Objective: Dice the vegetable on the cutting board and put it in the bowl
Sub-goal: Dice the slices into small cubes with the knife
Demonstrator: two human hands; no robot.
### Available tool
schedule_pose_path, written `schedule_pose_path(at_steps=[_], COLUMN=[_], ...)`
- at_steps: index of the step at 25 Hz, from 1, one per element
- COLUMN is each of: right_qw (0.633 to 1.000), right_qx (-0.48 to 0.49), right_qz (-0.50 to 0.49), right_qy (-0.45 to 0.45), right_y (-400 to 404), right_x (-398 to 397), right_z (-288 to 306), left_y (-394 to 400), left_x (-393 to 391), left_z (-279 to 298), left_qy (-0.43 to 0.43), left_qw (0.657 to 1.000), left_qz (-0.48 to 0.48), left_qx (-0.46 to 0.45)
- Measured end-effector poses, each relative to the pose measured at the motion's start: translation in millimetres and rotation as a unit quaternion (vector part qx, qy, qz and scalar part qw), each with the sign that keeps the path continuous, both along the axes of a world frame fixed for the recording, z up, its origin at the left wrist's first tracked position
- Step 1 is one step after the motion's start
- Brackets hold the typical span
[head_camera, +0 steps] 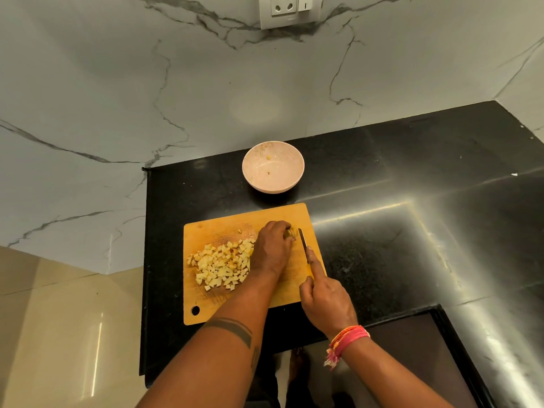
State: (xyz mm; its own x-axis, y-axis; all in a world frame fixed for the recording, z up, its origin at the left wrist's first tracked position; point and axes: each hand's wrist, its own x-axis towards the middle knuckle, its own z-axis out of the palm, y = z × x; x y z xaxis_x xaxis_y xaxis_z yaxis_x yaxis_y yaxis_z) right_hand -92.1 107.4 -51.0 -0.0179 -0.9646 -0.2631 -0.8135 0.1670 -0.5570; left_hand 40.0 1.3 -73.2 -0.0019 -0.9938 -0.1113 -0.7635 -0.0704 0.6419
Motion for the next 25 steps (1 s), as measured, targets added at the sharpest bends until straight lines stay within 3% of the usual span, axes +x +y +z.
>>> schedule_pose_path(at_steps=[8,15,25], right_qw=[0.999,0.998,0.992], right_qx=[-0.012,0.037,0.042], right_qz=[0.026,0.053,0.11], right_qy=[-0.024,-0.018,0.054], right_y=[12,39,24], right_x=[-5,-2,9], right_z=[1,-4,2], left_y=[21,66,69], left_x=[5,20,8], left_z=[5,-10,-10], left_qy=[0.072,-0.034,0.009], left_qw=[0.997,0.999,0.997], left_qz=[0.027,-0.011,0.075], left_qx=[-0.007,0.009,0.012])
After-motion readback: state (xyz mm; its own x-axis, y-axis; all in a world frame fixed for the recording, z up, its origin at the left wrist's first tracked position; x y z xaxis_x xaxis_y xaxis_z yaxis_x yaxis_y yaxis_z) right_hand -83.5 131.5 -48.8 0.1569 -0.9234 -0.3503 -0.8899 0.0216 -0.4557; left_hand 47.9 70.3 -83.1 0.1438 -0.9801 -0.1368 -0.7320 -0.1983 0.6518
